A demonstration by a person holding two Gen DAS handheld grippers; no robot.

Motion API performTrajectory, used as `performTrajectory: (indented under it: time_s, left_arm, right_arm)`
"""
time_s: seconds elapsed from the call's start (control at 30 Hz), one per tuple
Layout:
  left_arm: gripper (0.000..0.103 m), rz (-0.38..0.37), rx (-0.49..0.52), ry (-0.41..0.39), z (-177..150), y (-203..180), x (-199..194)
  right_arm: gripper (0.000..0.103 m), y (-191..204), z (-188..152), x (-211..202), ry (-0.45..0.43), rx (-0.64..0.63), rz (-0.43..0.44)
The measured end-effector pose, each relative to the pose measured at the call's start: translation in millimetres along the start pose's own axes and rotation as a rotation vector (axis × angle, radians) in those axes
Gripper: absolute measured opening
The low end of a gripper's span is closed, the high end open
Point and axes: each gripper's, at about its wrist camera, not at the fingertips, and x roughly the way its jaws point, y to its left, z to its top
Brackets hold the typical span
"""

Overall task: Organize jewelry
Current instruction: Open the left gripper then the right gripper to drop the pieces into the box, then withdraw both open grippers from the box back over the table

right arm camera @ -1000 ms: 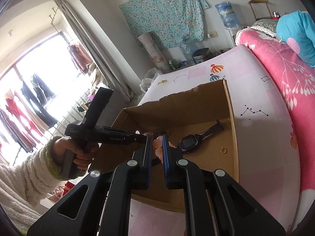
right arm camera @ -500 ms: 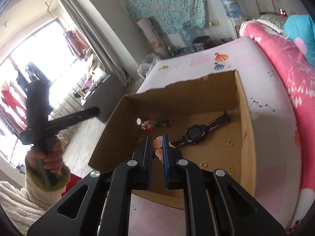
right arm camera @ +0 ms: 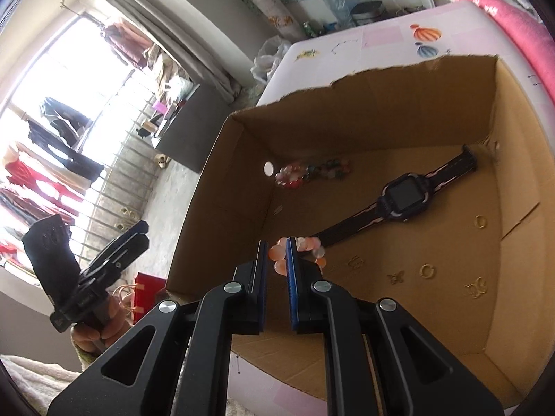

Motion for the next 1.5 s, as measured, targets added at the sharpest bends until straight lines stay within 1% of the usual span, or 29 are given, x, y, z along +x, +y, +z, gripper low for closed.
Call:
performTrajectory:
  time_s: [0.1,0.13,0.2,0.33,0.4,0.43,0.47,0.5,0.53,0.57,0.6,0.63,0.67,0.73,0.8,0.87,0.97,1.07,1.13,1.2,1.27,1.37,1.5]
  left_arm:
    - [0.070,0.000,-0.012,0.013,-6,7,1]
    - [0.071,-0.003,-0.018,0.020,-6,9,3]
    - [0.071,-0.012,-0.027,0.025,-8,13,4]
    - [0.071,-0.033,-0.028,0.025,-9,12,7]
    - [0.071,-0.047,-0.032,0.027,-10,10,7]
    - [0.071,-0.060,-0.035,0.030,-10,9,7]
    - [0.071,-0.075,-0.040,0.030,-10,8,7]
    - [0.072,-0.090,-0.044,0.031,-11,7,6]
    - [0.075,-0.115,-0.052,0.034,-11,6,6]
    - [0.077,-0.133,-0.057,0.037,-12,5,6]
    - [0.077,-0.163,-0.066,0.038,-13,5,6]
    - [0.078,-0.190,-0.075,0.043,-14,4,6]
    - [0.080,-0.214,-0.082,0.050,-15,4,7]
    - [0.082,-0.250,-0.097,0.072,-19,2,11]
    - [0.082,-0.257,-0.106,0.095,-21,-1,16]
    - [0.083,-0.269,-0.111,0.125,-25,-5,23]
    - [0.083,-0.285,-0.129,0.166,-31,-11,33]
    - [0.083,-0.316,-0.153,0.198,-35,-16,40]
    - [0.083,-0.336,-0.177,0.213,-37,-17,44]
    - [0.083,-0.334,-0.199,0.207,-38,-18,45]
    - [0.083,-0.329,-0.210,0.206,-38,-19,44]
    - [0.083,-0.315,-0.206,0.201,-40,-21,42]
    - [0.083,-0.260,-0.156,0.186,-42,-30,37]
  right_arm:
    - [0.011,3,-4,6,0.044,-0.004,-0.031]
    - [0.011,1,-7,9,0.075,-0.001,-0.057]
    - [0.011,-3,-10,7,0.091,0.006,-0.102]
    - [0.011,-9,-17,-8,0.062,0.019,-0.146]
    - [0.015,-12,-21,-25,0.011,0.030,-0.171]
    - [0.020,-13,-22,-32,-0.014,0.034,-0.182]
    - [0.026,-14,-24,-45,-0.060,0.038,-0.208]
    - [0.029,-14,-28,-60,-0.114,0.035,-0.245]
    - [0.035,-14,-30,-72,-0.160,0.031,-0.281]
    - [0.045,-14,-34,-88,-0.220,0.030,-0.329]
    - [0.050,-14,-38,-100,-0.264,0.032,-0.363]
    - [0.059,-17,-43,-116,-0.328,0.044,-0.413]
    - [0.062,-21,-49,-130,-0.380,0.063,-0.451]
    - [0.065,-36,-56,-143,-0.415,0.114,-0.484]
    - [0.065,-60,-63,-147,-0.401,0.199,-0.476]
    - [0.065,-80,-68,-141,-0.361,0.256,-0.431]
    - [0.065,-100,-74,-124,-0.301,0.297,-0.374]
    - [0.065,-99,-80,-106,-0.266,0.288,-0.277]
    - [0.066,-89,-80,-99,-0.265,0.262,-0.208]
    - [0.065,-75,-81,-94,-0.268,0.220,-0.277]
    - [0.065,-69,-83,-92,-0.281,0.212,-0.302]
    - [0.065,-67,-88,-97,-0.307,0.230,-0.291]
    - [0.065,-63,-97,-109,-0.330,0.238,-0.260]
